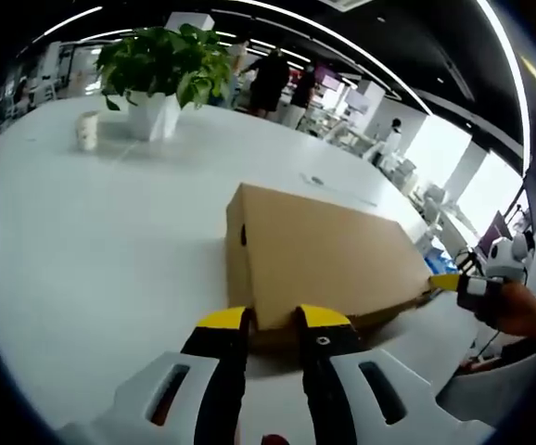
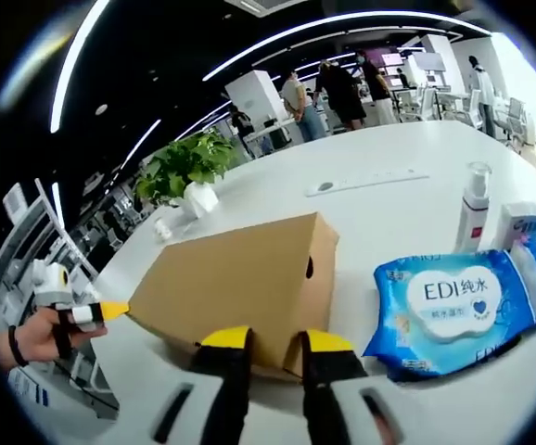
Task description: Operate the shoe box by opening the lid, removing the specified soft item, and placing it in the target area until the item is outside and the box remains undamaged.
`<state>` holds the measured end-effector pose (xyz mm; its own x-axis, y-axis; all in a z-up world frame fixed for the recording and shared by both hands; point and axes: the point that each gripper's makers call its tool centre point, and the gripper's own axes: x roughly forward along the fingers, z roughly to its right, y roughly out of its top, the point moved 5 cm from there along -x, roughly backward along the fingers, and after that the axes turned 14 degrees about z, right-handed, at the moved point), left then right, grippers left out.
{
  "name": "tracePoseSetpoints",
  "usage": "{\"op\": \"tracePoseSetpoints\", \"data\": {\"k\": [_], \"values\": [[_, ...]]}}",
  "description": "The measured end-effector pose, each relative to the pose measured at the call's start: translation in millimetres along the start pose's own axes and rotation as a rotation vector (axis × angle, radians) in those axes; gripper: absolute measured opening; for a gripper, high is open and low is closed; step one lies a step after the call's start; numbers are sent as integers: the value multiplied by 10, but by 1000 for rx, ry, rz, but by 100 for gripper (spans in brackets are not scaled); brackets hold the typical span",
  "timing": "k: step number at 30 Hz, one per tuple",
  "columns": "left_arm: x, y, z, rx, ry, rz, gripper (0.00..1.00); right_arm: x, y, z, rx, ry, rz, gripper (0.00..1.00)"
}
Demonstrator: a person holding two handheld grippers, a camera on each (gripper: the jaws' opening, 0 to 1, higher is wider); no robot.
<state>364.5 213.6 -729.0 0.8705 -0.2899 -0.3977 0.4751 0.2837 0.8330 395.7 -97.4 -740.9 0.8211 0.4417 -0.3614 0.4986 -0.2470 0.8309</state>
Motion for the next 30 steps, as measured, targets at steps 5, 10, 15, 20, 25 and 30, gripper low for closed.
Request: {"op": "tracePoseSetpoints", "data": {"k": [5,10,15,20,25,30], "values": [[146,12,113,9,-19,-12,20,35,106,164,7,-19,-3,17],[238,25,182,7,-25,-16,20,10,139,222,8,-29,2,17],[287,32,215,11,-27,-19,20,-34,156,201,4,-40,0,17],[297,41,220,9,-29,-25,20,-52,166,191,3,-40,-1,17],[278,42,224,10,-35,-29,20,-108,163,170,17,-24,-7,18],[213,22,264,53,-81,-33,28,-208,172,241,65,-29,22,22]]}}
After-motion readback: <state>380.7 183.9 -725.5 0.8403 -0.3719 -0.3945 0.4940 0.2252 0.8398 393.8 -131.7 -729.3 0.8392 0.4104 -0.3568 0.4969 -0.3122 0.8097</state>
